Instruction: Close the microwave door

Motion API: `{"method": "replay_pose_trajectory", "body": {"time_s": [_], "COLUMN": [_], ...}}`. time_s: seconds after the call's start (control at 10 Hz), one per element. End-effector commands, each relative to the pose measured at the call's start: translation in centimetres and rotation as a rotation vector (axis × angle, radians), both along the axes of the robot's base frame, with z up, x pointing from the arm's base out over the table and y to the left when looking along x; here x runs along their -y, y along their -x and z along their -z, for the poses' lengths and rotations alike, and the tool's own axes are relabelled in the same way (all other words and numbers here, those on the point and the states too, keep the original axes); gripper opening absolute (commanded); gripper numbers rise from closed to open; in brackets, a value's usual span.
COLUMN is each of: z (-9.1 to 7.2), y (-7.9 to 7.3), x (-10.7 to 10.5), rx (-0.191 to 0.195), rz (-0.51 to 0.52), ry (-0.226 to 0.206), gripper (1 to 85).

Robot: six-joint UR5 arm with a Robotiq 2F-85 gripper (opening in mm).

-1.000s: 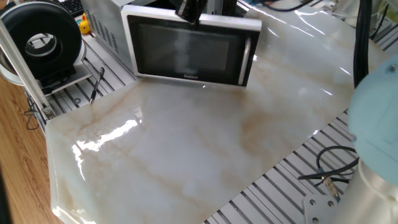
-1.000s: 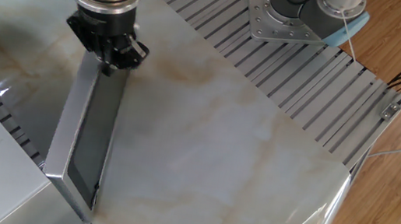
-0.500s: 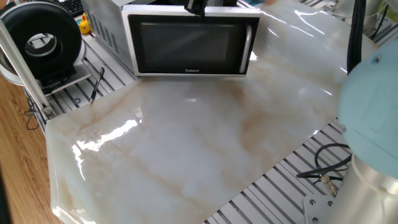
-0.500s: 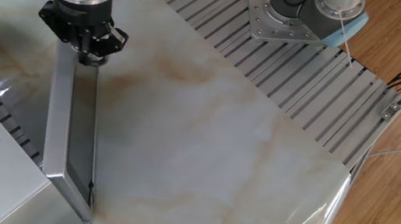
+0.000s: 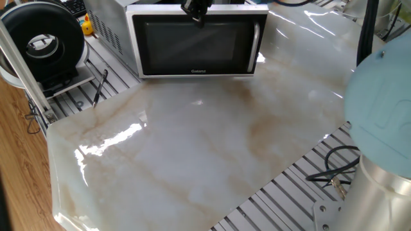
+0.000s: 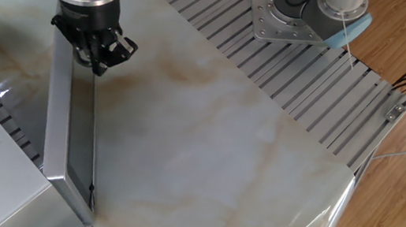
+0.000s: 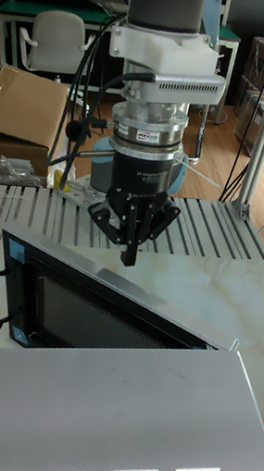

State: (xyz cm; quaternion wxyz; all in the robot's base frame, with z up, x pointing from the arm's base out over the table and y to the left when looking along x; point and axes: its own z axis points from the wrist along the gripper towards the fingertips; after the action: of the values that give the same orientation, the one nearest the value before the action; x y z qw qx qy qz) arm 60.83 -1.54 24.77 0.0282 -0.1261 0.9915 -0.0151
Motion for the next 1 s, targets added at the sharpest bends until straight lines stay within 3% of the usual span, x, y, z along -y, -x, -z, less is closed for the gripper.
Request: {"method": "replay_pose_trajectory", "body": {"time_s": [0.0,0.4,0.8,0.9], "z": [0.6,1.2,0.6,0.7], "y": [-0.2,-2.2,-3.8,-3.7], "x": [1.6,3.8,5.8,4.2], "rx": [-0.01,0.001,-0.002,0.001], "rz": [0.012,-0.07,-0.266,-0.225], "ry": [0.026,0.056,0.149,0.09], "gripper": [1.3,1.3,1.3,1.3]}}
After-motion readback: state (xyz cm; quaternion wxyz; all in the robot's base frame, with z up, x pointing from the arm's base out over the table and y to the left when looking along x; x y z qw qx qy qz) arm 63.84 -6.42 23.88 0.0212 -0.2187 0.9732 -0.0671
